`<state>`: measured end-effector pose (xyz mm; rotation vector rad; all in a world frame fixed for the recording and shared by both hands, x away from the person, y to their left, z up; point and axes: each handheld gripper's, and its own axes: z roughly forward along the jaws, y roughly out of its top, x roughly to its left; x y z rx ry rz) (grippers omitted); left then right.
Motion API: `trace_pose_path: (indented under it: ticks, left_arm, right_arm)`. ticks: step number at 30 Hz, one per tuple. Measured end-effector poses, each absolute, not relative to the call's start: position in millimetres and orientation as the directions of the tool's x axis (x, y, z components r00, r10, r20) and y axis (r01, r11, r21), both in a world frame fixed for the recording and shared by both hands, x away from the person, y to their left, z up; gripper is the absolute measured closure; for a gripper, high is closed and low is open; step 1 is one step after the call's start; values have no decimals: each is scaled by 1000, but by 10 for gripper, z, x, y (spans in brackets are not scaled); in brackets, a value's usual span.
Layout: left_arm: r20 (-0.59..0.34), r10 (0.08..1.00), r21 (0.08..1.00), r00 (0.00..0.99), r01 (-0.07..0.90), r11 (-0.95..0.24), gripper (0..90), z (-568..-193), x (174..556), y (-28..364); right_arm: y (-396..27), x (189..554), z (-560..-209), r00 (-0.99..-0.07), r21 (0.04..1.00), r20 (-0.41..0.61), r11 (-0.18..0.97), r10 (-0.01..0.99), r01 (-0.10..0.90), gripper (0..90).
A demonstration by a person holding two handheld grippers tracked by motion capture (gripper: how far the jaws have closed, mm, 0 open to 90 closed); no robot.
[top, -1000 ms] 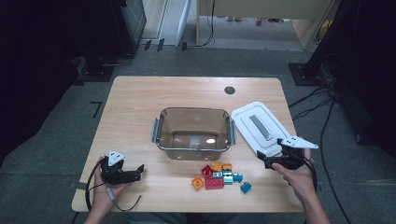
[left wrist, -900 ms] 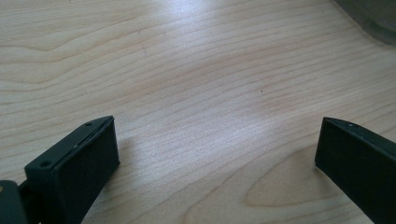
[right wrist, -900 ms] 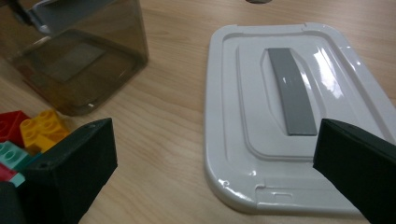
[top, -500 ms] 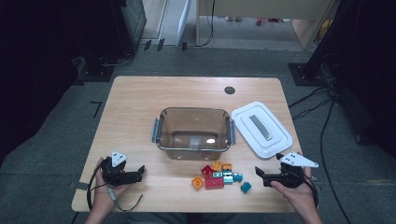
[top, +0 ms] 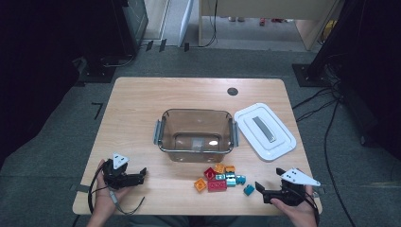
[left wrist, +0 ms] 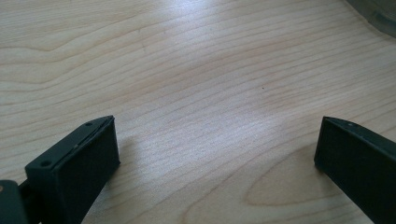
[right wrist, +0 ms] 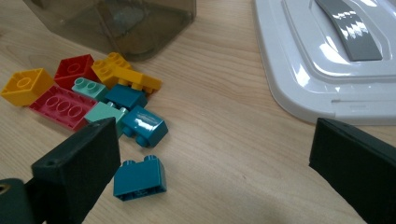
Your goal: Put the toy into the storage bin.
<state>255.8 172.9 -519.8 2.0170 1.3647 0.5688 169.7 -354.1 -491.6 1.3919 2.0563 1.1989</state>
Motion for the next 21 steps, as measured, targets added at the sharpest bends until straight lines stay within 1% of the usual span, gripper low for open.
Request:
trace_pose_path:
  ticks: [4,5,8,9,10,11,14,15,21]
  left_arm:
    - [4,929,706,370,657,-265,0,-5198,2558,1729]
    - [4,929,706,370,657,-265,0,-5198,2558,1729]
    - [4,929,706,370,657,-265,0,-5198,2558,1729]
    - [4,929,706,370,657,-265,0,-5198,2558,1729]
    - [4,929,706,370,657,-265,0,-5198,2558,1729]
    - [4,929,706,370,657,-265,0,-5198,2558,1729]
    - [4,929,706,370,657,-265,0,-5198,2558,1729]
    - [4,929,706,370,657,-265,0,-5198,2558,1729]
    - [4,929,706,371,657,-266,0,-5198,2558,1729]
  right_arm:
    - [-3512,1661,-5009,-427,802,150,143,892,580,73]
    - [-3512,1661,-5009,-427,802,150,143,892,580,73]
    - [-3484,1629,-5046,-425,798,142,150,894,583,132]
    - [-3478,1618,-5055,-422,797,141,150,896,585,139]
    - [-3469,1604,-5074,-427,795,139,156,894,586,166]
    - [-3469,1604,-5074,-427,795,139,156,894,586,166]
    - [-3442,1595,-5100,-436,791,147,160,888,591,208]
    - [-3407,1590,-5106,-452,790,150,168,879,590,220]
    - [-3274,1584,-5139,-501,782,143,213,853,586,227]
